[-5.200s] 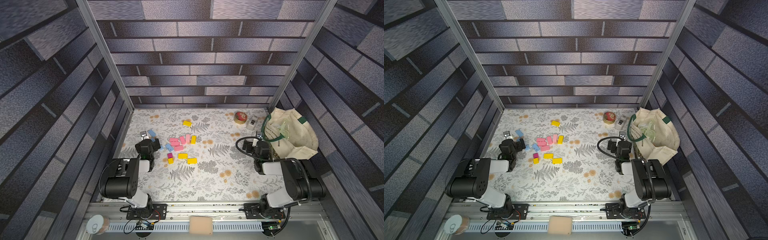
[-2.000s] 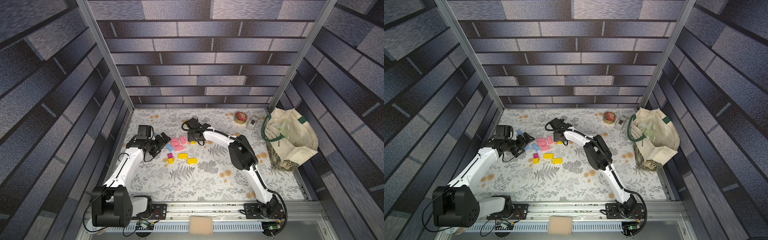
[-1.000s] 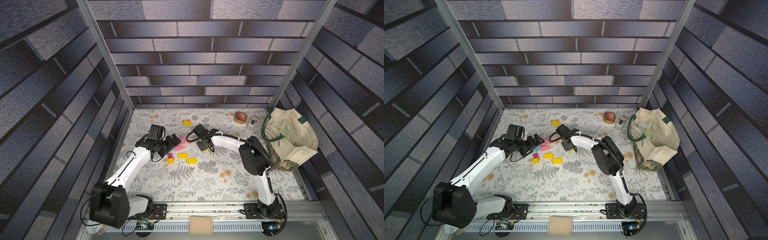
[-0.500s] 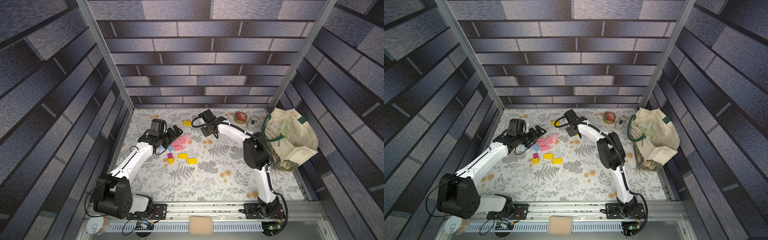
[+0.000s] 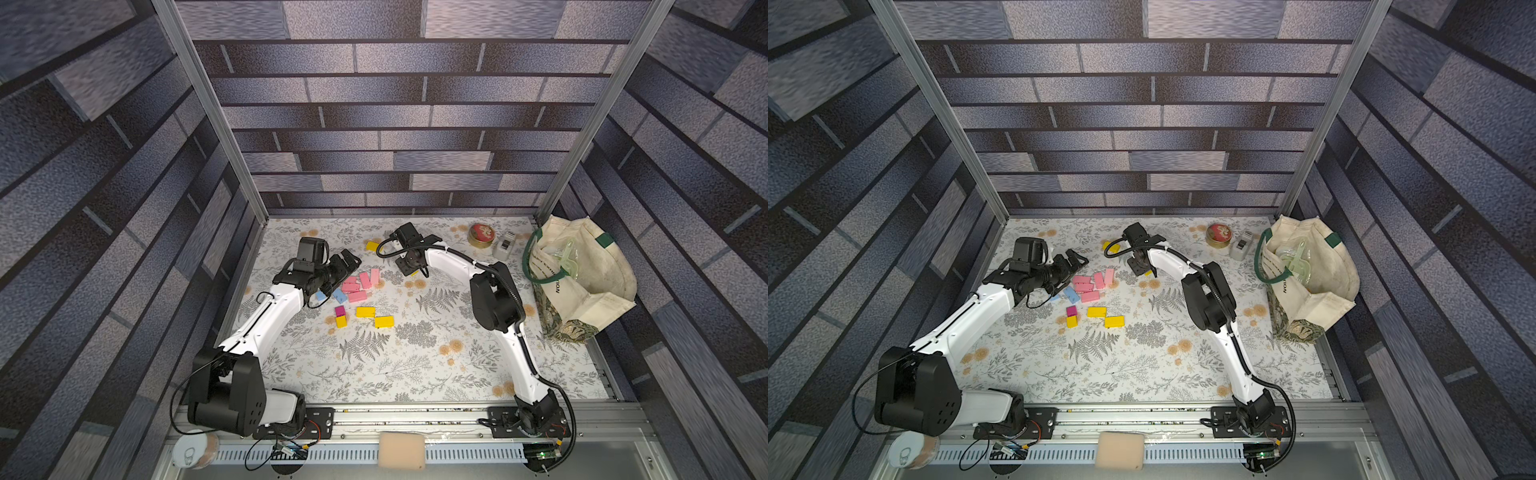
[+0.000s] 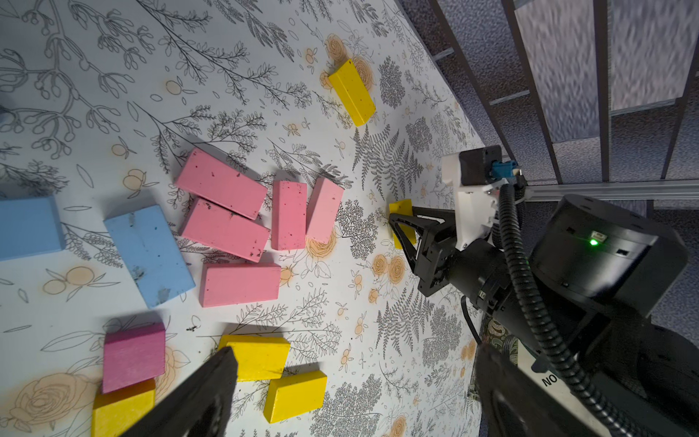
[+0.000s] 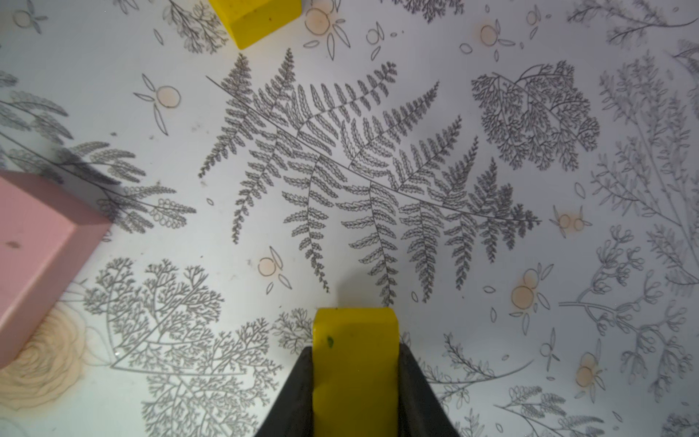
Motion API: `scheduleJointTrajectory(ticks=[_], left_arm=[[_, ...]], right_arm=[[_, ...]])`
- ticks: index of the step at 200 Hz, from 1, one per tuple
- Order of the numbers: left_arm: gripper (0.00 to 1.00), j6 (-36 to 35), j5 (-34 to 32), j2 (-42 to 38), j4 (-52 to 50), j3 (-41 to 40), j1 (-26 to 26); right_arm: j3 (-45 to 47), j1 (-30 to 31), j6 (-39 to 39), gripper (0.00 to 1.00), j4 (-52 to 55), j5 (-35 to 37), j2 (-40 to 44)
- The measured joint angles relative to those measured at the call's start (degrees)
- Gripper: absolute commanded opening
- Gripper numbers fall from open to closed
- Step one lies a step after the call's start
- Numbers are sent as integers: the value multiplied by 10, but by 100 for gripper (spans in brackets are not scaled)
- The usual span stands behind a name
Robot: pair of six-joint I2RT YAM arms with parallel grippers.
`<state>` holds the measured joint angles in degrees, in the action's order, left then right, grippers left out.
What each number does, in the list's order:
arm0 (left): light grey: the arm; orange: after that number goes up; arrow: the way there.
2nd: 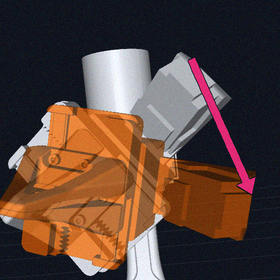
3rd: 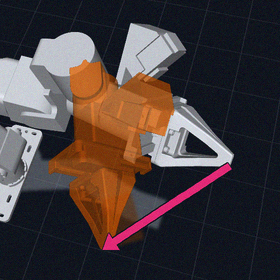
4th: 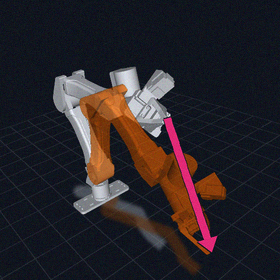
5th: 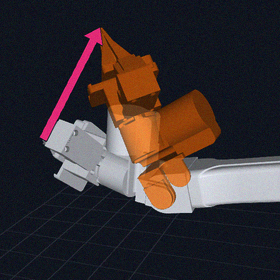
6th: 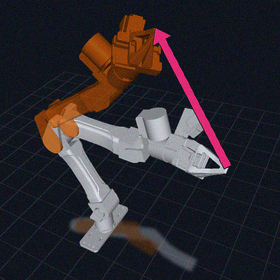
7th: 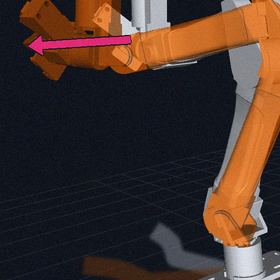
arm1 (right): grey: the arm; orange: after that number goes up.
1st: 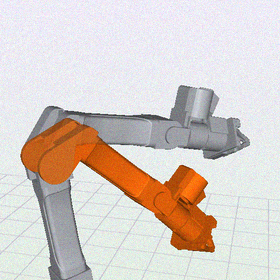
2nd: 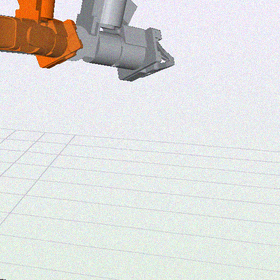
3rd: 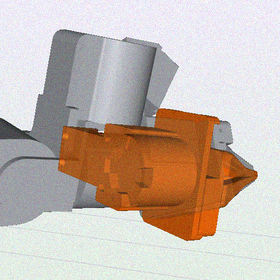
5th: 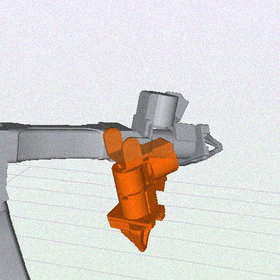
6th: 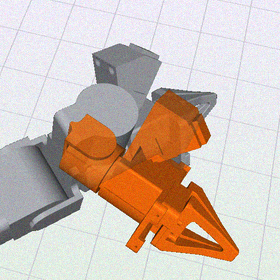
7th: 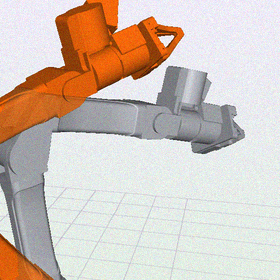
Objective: Assemble the letter v with building blocks
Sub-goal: Place the building block at the center of the board.
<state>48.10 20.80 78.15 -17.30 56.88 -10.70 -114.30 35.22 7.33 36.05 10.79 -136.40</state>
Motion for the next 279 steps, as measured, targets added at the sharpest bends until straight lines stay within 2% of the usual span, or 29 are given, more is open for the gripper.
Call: scheduleJointTrajectory(ticks=[40,131,173,237,279], left_arm=[[100,0,2,11,0,0,0],[100,0,4,32,-2,1,-4],[100,-1,4,34,-2,2,-6],[100,-5,3,49,-5,6,-6],[100,-14,2,64,-13,12,0]], right_arm=[[-5,-1,-10,32,-1,-10,-7],[-11,-31,-43,32,-3,-18,-18],[-60,-56,-35,33,-3,-17,-50],[-213,-67,-17,35,18,-30,-139],[-224,-67,-22,35,32,-57,-145]])
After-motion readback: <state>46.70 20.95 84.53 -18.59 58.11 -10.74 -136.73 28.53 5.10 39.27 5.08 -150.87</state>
